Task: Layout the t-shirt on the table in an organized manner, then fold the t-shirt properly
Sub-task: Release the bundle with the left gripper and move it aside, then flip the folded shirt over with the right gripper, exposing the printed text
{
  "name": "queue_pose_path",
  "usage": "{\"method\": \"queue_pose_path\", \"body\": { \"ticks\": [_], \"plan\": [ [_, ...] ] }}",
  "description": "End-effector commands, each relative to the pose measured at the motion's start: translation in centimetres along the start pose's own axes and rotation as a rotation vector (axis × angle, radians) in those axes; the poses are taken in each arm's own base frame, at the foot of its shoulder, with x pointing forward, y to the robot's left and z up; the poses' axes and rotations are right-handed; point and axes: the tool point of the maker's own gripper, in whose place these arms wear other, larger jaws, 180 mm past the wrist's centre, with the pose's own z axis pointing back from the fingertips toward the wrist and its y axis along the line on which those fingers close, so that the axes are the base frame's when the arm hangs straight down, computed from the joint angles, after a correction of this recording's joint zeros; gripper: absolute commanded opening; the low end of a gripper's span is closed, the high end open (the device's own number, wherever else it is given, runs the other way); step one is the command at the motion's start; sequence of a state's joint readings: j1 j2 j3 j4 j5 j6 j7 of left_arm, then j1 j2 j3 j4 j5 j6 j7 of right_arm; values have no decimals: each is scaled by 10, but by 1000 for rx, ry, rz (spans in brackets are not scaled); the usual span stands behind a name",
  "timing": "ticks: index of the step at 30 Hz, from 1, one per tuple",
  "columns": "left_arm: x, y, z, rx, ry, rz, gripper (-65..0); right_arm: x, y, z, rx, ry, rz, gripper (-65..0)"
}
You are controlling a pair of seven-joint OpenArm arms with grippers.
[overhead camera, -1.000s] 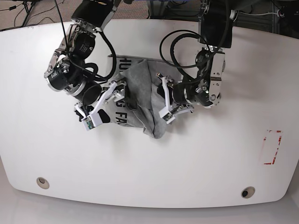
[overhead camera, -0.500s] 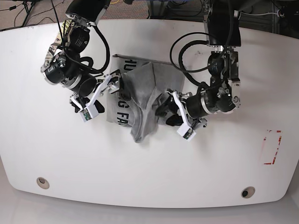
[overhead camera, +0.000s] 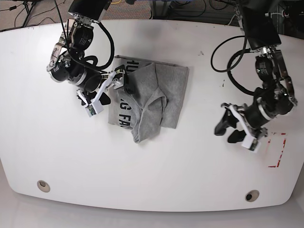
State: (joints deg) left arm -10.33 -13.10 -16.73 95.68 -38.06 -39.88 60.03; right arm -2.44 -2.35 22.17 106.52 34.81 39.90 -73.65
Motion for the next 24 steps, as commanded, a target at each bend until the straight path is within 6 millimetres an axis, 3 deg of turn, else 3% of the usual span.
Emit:
{"method": "queue_pose_path", "body": {
  "ticks": [1,5,10,16,24],
  "plan": [
    [18,15,14,24,-59,-17,-343,17,3,2,15,-61,15,-46],
    [17,34,28,73,-48,-28,-343,17,7,0,29,-62,13,-46],
    [18,47,39,113,-51,-25,-343,16,28,-11,86,-32,58,-46],
    [16,59,49,150,-50,-11,-343,9,51,-21,143,-16,63,-46],
    [15,65,56,172,-45,-8,-343,-2,64,-32,192,17,45,-46]
  ]
}}
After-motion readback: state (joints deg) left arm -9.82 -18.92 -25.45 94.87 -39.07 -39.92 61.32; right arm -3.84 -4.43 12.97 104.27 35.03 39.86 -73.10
